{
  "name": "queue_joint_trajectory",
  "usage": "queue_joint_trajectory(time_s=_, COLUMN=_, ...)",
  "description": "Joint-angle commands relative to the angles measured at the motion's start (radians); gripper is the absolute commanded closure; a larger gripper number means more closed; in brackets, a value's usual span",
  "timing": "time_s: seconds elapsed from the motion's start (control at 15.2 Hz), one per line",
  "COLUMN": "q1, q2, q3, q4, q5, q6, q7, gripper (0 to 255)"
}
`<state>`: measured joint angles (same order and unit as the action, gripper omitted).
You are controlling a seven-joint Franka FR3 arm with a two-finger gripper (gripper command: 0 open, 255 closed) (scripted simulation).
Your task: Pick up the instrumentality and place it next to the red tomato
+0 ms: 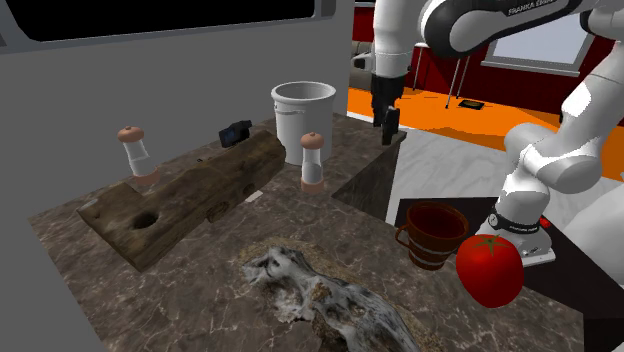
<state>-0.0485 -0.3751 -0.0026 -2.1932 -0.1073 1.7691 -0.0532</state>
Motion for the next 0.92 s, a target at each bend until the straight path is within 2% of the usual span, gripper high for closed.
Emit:
queue_joint_trajectory(time_s=0.0, q1=-0.008, q2=0.069, q3=-0.003, q4=0.053, q5=-0.008, q6=0.023, q7=0.010, gripper=0)
queue_joint_trajectory(time_s=0.4, q1=-0.028, q2=0.289, q3=-0.016, q4=0.267, q5=-0.029, q6=0.051, q7=0.033, gripper=0)
queue_joint_trajectory(time_s=0.73, q1=-0.041, q2=0.477, q3=-0.030, q4=0.483, q5=-0.040, q6=0.039, q7=0.046, gripper=0)
queue_joint_trajectory(time_s=0.86, q1=-0.043, q2=0.485, q3=-0.031, q4=0.480, q5=-0.041, q6=0.052, q7=0.046, gripper=0)
